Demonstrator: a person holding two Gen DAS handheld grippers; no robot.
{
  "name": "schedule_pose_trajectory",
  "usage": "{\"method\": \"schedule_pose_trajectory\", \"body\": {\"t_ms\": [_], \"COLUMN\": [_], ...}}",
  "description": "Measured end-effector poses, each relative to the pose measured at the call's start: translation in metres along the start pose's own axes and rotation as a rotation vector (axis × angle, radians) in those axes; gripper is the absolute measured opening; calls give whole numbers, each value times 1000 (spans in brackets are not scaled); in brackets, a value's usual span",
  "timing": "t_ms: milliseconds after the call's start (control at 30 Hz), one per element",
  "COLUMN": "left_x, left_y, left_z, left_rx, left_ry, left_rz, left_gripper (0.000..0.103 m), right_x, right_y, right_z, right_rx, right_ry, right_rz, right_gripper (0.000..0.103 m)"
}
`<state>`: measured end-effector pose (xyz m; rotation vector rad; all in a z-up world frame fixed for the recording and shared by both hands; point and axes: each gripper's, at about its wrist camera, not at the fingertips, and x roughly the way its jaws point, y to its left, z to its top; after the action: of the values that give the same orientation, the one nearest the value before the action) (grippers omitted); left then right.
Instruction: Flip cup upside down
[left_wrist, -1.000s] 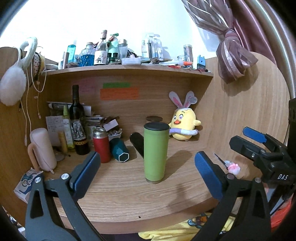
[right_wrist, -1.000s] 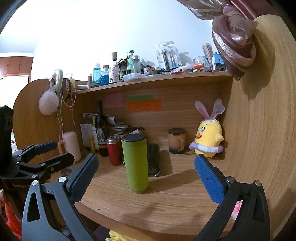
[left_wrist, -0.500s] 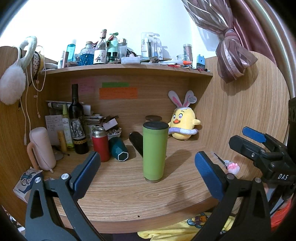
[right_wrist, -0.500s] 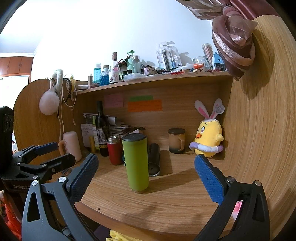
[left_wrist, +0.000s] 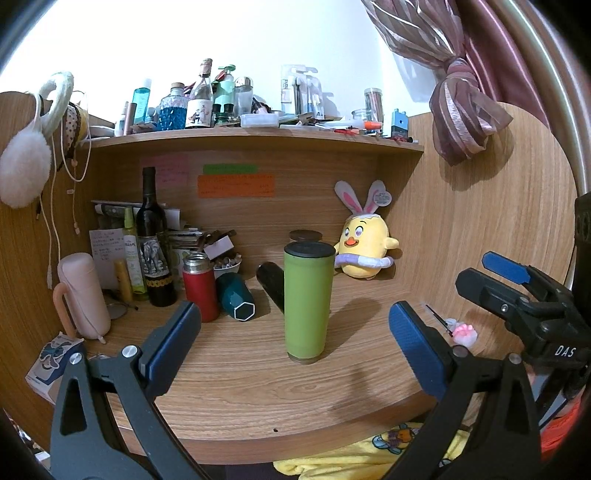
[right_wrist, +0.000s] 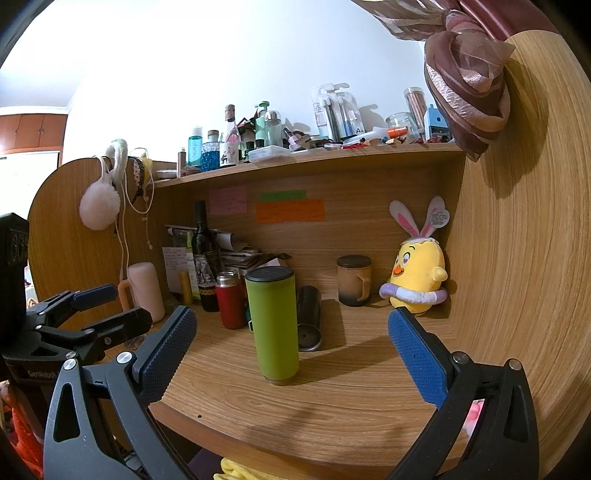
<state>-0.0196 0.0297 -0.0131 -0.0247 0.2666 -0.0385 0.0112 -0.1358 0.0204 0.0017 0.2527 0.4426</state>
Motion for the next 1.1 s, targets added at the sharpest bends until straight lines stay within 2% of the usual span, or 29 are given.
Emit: {"method": "schedule_pose_trajectory", "body": {"t_ms": [1100], "left_x": [2], "left_y": [-6], "left_z": [0], "left_rx": [-10], "left_ry": [17], "left_rz": [-26], "left_gripper": [103], "right_x": [0], "right_y": [1], "right_z": [0], "right_rx": [2], "right_ry": [0], "right_rz": [0], "right_gripper": [103]}}
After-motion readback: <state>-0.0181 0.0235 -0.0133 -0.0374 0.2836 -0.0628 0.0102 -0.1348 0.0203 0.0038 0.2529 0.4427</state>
